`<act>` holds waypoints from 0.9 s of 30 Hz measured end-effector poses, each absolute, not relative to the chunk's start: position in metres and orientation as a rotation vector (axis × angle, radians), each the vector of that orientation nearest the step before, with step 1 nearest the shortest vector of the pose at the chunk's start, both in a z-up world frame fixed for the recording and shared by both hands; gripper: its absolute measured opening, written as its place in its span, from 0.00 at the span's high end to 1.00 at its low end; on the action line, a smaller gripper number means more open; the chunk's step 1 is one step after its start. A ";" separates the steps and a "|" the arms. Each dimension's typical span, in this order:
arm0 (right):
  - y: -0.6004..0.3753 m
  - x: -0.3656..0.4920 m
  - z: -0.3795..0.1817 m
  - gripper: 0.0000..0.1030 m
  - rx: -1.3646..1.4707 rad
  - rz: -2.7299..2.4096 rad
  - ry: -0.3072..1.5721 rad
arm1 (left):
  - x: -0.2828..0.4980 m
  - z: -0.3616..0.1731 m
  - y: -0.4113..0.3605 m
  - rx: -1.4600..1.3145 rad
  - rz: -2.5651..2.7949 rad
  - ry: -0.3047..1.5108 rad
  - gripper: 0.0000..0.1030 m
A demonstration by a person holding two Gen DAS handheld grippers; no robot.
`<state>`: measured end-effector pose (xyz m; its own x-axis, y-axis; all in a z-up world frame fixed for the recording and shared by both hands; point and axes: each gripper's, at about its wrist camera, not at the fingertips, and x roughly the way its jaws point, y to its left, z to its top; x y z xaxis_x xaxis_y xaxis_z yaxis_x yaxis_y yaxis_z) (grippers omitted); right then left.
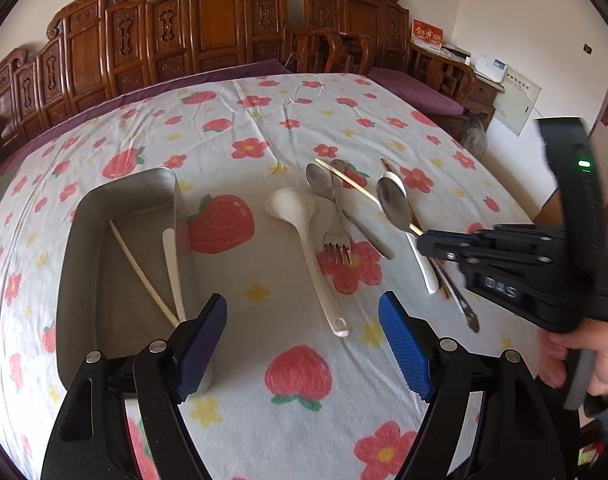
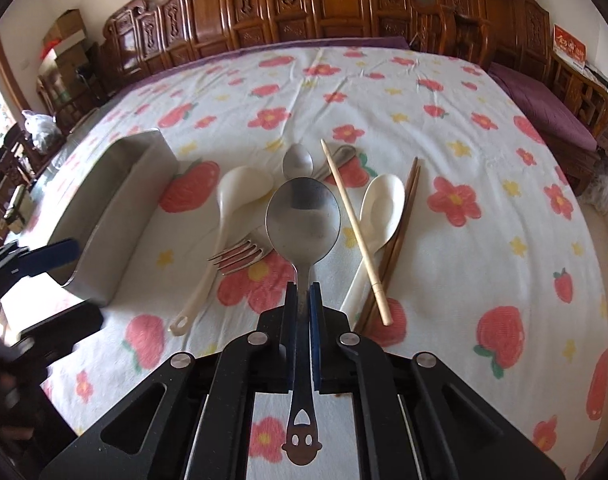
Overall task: Organize utensils
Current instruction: 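Grasp the white plastic spoon with the left tool while the right tool holds the steel spoon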
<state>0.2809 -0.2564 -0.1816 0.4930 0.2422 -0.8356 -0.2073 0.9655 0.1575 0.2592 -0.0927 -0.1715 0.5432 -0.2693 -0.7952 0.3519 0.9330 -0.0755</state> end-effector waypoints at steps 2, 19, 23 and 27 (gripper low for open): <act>-0.261 0.278 -0.176 0.93 0.031 0.281 1.009 | 0.266 -0.174 -0.098 0.098 -0.370 0.933 0.28; -0.296 0.274 -0.172 0.93 0.095 0.295 1.002 | 0.348 -0.219 -0.147 0.161 -0.292 1.092 0.66; -0.299 0.275 -0.172 0.93 0.118 0.299 1.001 | 0.358 -0.227 -0.150 0.157 -0.266 1.121 0.66; -0.299 0.274 -0.171 0.93 0.118 0.304 0.999 | 0.362 -0.230 -0.150 0.143 -0.248 1.132 0.69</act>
